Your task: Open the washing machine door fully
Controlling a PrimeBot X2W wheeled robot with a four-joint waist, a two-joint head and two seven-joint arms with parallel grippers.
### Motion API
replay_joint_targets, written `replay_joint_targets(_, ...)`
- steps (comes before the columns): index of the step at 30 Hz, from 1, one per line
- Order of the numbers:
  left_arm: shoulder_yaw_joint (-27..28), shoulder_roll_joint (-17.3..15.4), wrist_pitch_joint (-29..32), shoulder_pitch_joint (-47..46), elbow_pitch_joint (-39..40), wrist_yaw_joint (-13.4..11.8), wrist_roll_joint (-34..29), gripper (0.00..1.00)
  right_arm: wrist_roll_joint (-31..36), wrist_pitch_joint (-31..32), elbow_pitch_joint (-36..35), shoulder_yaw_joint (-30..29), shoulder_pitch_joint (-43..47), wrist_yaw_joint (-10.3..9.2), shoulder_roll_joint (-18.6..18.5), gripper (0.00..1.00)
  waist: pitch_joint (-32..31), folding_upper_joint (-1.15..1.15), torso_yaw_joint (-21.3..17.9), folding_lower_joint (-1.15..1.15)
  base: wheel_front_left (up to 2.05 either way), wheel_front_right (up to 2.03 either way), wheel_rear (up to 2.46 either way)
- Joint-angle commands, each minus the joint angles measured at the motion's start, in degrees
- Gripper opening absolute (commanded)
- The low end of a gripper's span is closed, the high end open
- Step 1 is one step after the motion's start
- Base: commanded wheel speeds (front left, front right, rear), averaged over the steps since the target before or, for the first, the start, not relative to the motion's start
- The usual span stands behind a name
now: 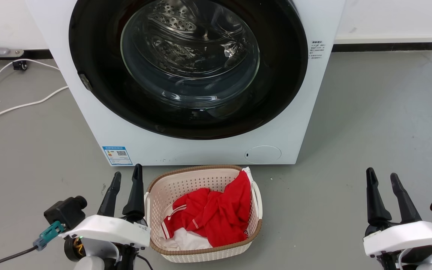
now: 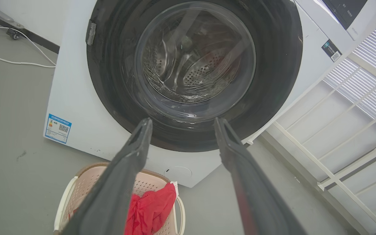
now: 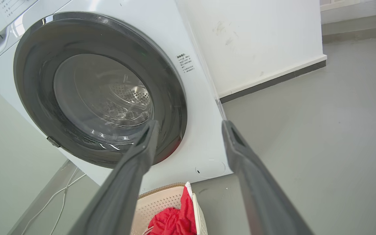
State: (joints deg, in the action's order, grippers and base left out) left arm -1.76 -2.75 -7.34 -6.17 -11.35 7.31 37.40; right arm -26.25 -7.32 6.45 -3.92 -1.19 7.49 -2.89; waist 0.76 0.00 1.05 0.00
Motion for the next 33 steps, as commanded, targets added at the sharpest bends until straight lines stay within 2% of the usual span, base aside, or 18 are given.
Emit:
replay_joint_targets(1,-0.4,-0.2,-0.7,-1.3,0.4,0.0,-1.9,1.0,2.0,-0.6,-0.9,0.1,-0.2,0.0,0.0,1.0,0.0,0.0,0.0,0.0,0.0,0.0,0.0)
replay_joint_targets(17,-1.5,-0.2,-3.0,-1.5,-0.1,-0.4,-12.3,1.0,13.4,-2.5,-1.1,0.1,0.0,0.0,0.0,1.0,0.1,0.0,0.6,0.0,0.0,0.0,0.0)
replay_joint_targets(33,-2.1,-0.2,-4.9,-1.8,-0.6,-0.7,-20.7,1.0,21.7,-3.2,-1.8,-0.2,0.8,0.0,0.0,1.0,0.1,0.0,0.8,0.0,0.0,0.0,0.0)
